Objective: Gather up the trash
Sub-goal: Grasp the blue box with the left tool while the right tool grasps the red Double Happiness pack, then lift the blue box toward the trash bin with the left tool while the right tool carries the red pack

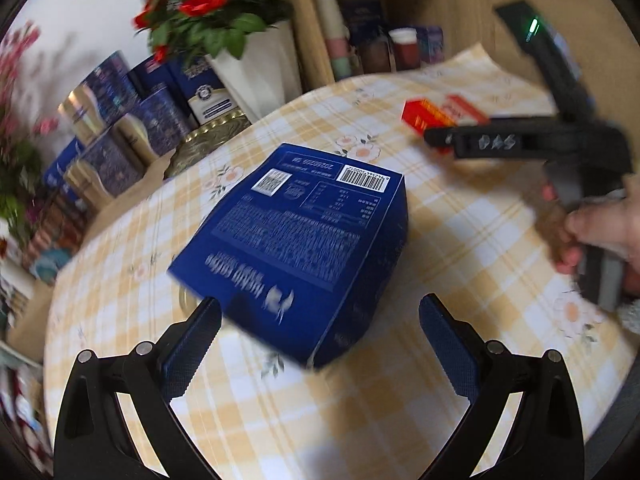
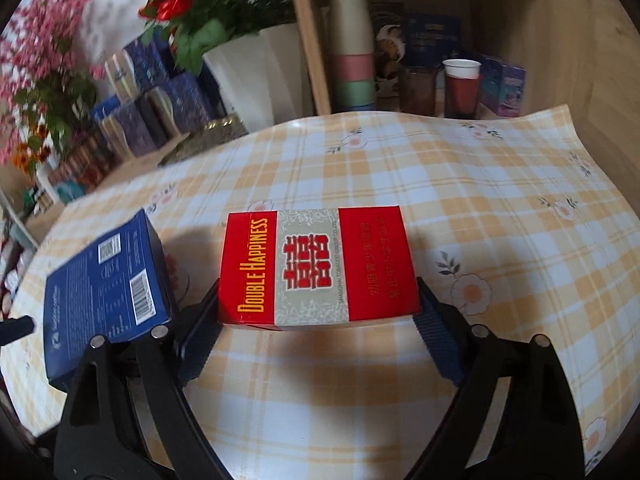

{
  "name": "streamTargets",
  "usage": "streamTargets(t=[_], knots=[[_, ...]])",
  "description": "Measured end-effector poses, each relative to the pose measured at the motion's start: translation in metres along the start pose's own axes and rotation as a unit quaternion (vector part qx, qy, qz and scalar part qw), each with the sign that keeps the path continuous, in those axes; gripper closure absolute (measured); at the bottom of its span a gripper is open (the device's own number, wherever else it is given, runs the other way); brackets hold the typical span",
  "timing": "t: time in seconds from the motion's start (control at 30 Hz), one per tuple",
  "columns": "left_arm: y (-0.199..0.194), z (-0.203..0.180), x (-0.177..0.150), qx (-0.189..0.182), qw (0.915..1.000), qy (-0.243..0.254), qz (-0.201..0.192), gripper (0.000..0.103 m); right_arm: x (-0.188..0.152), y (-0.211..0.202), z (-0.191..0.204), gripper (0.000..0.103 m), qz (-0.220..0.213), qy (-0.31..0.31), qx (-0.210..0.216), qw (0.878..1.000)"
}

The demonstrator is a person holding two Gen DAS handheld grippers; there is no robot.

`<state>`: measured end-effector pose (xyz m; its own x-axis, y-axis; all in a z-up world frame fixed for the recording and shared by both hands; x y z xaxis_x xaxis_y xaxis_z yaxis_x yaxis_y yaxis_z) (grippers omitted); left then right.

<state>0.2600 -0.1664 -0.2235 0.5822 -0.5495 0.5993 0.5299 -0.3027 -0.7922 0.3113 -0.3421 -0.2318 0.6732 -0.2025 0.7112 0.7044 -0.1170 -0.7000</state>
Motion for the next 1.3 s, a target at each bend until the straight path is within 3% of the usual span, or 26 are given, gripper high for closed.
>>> streamTargets(t=[0.17,0.3,0.43,0.5,0.57,0.7,0.87,1.0,1.2,1.3], knots=[[0.033,-0.008,0.013,0.067,0.9944,0.071,0.042,0.006,0.000,-0.004,0.000,0.016,-0.010,0.003,0.009,1.000],[0.050,-0.005,0.018,0.099,0.9883,0.095,0.068,0.006,-0.001,-0.005,0.007,0.016,-0.014,-0.017,0.014,1.000],[0.053,-0.001,0.024,0.091,0.9893,0.081,0.081,0.007,-0.001,-0.005,0.006,0.016,-0.013,-0.018,0.024,0.999],[0.048,0.000,0.028,0.073,0.9913,0.069,0.085,0.016,-0.001,-0.002,0.004,0.016,-0.006,-0.011,0.026,1.000],[0.034,0.008,0.037,0.033,0.9956,0.038,0.078,0.032,-0.001,0.001,0.000,0.016,0.002,0.001,0.029,1.000],[0.006,0.042,0.050,-0.039,0.9957,-0.063,0.056,0.049,-0.002,0.002,-0.004,0.016,0.007,0.013,0.036,0.999],[-0.028,0.105,0.052,-0.108,0.9748,-0.194,0.014,0.059,-0.002,0.001,0.002,0.016,0.005,-0.004,0.036,0.999],[-0.043,0.136,0.045,-0.109,0.9639,-0.243,-0.002,0.062,-0.003,0.001,0.004,0.016,0.004,-0.009,0.037,0.999],[-0.048,0.162,0.032,-0.091,0.9563,-0.278,-0.008,0.064,-0.002,0.003,0.002,0.016,0.011,-0.005,0.040,0.999],[-0.057,0.174,0.029,-0.077,0.9539,-0.289,-0.030,0.077,-0.002,0.003,0.002,0.016,0.009,-0.006,0.040,0.999]])
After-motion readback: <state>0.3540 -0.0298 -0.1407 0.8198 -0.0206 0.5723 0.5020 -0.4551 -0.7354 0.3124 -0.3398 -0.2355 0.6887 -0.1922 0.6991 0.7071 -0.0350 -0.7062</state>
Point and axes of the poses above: each gripper's, at about its wrist camera, not at the fingertips, and y roughly the way its jaws point, z to its left, x to its top, the point moved 3 cm from there along y, roughly the way its jaws point, and after that the axes turned 12 degrees about -x, right-handed, at the moved point
